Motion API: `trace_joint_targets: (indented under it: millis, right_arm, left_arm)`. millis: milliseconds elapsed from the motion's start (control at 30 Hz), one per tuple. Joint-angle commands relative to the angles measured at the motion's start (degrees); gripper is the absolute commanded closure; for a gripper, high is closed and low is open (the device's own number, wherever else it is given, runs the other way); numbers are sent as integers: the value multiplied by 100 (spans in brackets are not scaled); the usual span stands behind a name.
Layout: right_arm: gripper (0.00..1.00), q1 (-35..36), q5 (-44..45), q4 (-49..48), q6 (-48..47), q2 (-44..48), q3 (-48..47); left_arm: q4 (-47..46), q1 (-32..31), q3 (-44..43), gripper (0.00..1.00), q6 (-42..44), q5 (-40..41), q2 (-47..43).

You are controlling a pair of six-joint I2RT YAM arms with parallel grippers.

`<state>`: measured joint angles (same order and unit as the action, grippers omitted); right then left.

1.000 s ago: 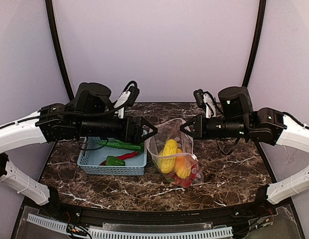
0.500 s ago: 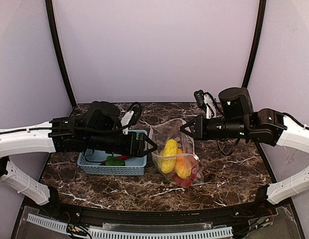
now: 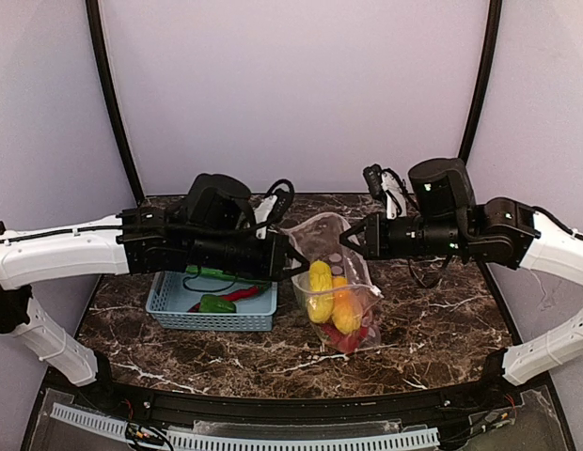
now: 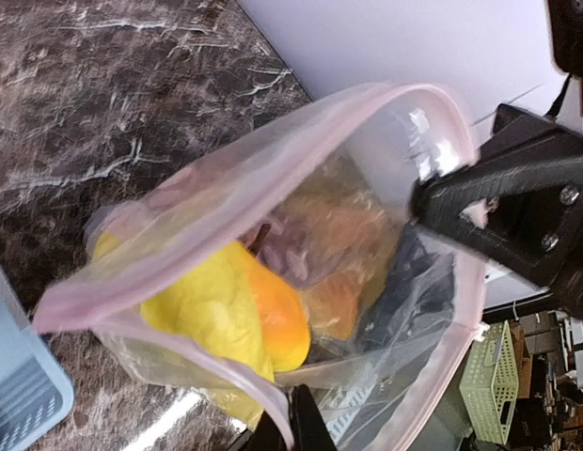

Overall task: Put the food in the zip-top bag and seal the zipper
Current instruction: Pick up the zipper food storage bag at the center of the board.

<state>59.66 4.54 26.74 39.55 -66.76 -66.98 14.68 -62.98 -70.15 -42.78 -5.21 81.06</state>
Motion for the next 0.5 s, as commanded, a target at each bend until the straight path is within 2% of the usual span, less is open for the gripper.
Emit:
trace_joint_targets:
  millis: [0,133,300,467]
  right_arm:
    - [100,-65,318,201,-477,-136,-834]
    - [100,-61,511,370,-605,-65,-1131]
    - [100,-71,575,359,-487,84,-881]
    - [100,-72,425,267,-261,37,-519]
  left_arm:
    - [112,156,-1527,99,643,-384,455]
    - [290,265,-2176,99,858,-469,755]
    - [-66,467,-1712,99,611,-594,627]
    - [-13,578,-1177,99,559,-326,334]
